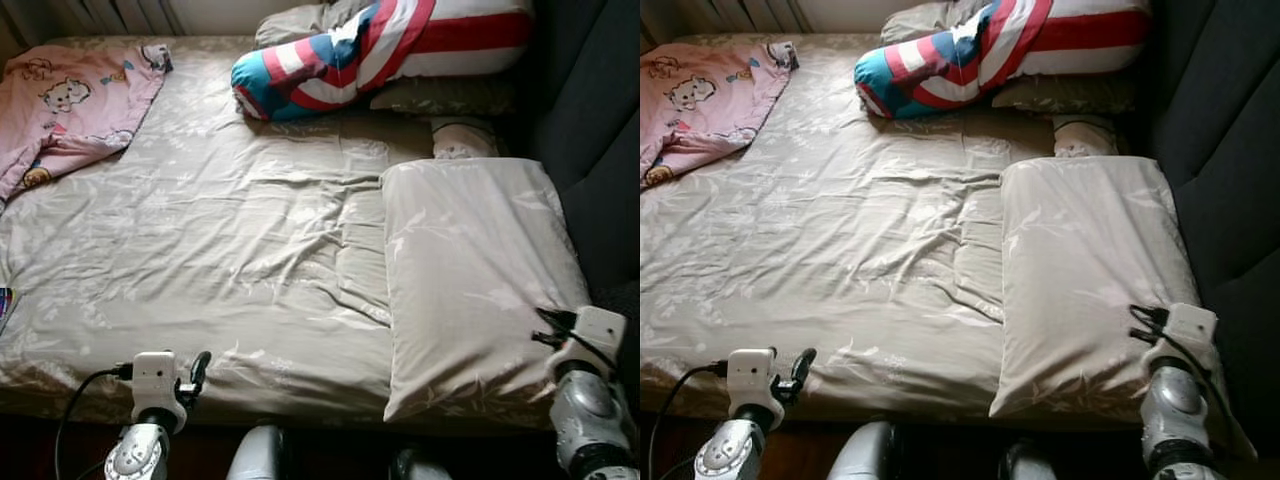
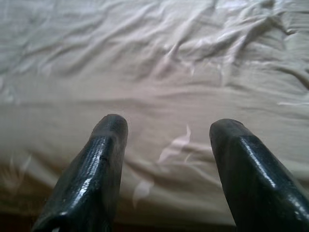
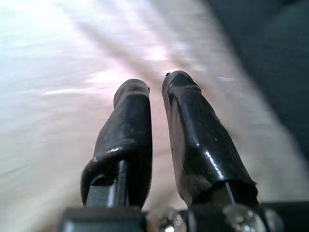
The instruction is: Clean up the room
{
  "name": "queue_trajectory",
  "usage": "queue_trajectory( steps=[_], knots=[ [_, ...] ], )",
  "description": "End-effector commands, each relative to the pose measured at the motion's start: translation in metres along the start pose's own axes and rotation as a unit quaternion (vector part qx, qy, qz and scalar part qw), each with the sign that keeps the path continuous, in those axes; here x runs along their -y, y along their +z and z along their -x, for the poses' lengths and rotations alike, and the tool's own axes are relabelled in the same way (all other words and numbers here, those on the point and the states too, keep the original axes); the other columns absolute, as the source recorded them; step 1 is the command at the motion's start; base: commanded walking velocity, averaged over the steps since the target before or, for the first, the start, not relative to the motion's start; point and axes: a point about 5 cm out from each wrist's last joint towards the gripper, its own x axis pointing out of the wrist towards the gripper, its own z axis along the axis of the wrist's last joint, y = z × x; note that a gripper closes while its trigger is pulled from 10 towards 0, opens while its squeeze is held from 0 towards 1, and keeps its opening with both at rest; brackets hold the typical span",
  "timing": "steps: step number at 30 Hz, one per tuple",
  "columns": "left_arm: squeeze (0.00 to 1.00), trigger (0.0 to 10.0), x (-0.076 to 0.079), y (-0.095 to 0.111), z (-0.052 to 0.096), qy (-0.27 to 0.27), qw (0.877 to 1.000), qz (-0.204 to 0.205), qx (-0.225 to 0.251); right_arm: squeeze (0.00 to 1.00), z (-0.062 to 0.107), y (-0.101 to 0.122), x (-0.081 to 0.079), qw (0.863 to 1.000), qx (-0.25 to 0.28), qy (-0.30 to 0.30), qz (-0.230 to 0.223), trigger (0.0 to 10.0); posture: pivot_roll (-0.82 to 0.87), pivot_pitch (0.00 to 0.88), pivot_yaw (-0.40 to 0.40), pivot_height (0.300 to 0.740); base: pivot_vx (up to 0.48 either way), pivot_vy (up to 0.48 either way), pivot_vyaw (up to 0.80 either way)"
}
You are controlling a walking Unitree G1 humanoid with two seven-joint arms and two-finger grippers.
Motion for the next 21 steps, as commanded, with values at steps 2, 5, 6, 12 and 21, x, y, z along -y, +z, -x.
queue_trajectory(
  steps=[2, 5, 6, 12, 21],
  knots=[
    [0.0, 10.0, -0.004, -0.01, 0.004, 0.017, 0.999, 0.018, -0.022, 0.0, 0.003, -0.008, -0.013, 0.999, -0.006, 0.038, -0.005, 10.0, 0.05, 0.138, -0.001, 0.67, 0.0, 0.0, 0.0],
    [0.0, 10.0, -0.005, -0.015, 0.003, 0.029, 0.998, 0.034, -0.036, 0.0, 0.013, -0.032, -0.027, 0.997, -0.051, 0.058, -0.008, 10.0, 0.05, 0.125, 0.002, 0.675, 0.0, 0.0, 0.0],
    [0.0, 10.0, -0.006, -0.017, 0.003, 0.033, 0.998, 0.04, -0.041, 0.0, 0.017, -0.042, -0.029, 0.996, -0.072, 0.056, -0.009, 10.0, 0.05, 0.117, 0.003, 0.68, 0.0, 0.0, 0.0],
    [0.0, 10.0, -0.003, -0.03, 0.004, 0.035, 0.994, 0.051, -0.086, 0.0, 0.042, -0.084, -0.034, 0.987, -0.149, 0.056, -0.02, 10.0, 0.04, 0.087, 0.004, 0.71, 0.0, 0.0, 0.0],
    [0.0, 10.0, 0.0, -0.059, 0.017, 0.043, 0.982, 0.051, -0.176, 0.0, 0.072, -0.123, -0.027, 0.972, -0.231, 0.036, -0.023, 10.0, 0.03, 0.05, 0.003, 0.74, 0.0, 0.0, 0.0]
  ],
)
